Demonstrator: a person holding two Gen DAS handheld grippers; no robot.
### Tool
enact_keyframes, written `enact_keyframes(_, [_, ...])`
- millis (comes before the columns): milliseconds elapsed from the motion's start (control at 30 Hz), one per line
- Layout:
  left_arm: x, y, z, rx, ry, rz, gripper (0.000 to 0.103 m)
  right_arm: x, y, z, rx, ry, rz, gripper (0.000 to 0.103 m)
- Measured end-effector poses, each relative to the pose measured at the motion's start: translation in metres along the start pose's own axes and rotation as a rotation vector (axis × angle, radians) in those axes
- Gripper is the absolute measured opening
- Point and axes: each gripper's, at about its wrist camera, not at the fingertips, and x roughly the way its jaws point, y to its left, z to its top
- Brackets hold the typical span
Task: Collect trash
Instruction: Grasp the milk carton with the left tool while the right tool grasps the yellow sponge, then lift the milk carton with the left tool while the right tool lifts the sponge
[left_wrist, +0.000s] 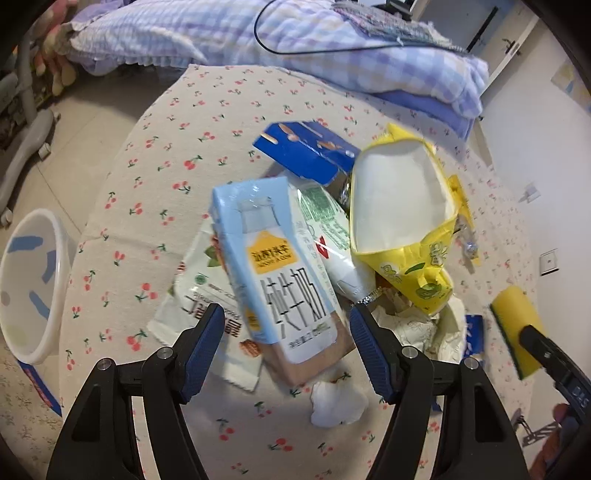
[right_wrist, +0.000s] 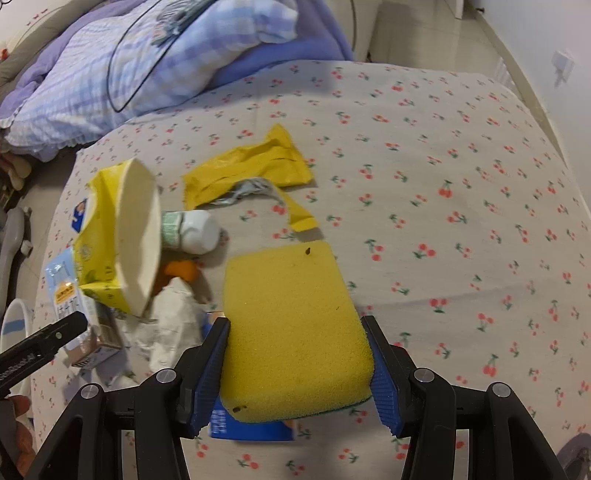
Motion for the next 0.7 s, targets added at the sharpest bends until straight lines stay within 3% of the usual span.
enact_keyframes(67, [0.008, -0.005, -0.002, 0.010, 0.003, 0.043, 0.073, 0.001, -0.006, -0.001, 0.012, 0.004, -0.003, 0.060])
enact_keyframes(300, [0.004, -0.011, -0.006, 0.068, -0.028, 0.070, 0.067, -0.003, -0.011, -0.001, 0.016, 0.001, 0.002, 0.060])
enact_keyframes(500, [-0.008, 0.009, -0.004, 0.038, -0.028, -0.031, 0.062, -0.015, -0.001, -0.001, 0.003, -0.031, 0.030, 0.060])
enact_keyframes(700, [-0.036, 0.024, -0.007, 0.048, -0.070, -0.086, 0.056, -0.027, 0.020, 0.000, -0.030, -0.062, 0.057, 0.060])
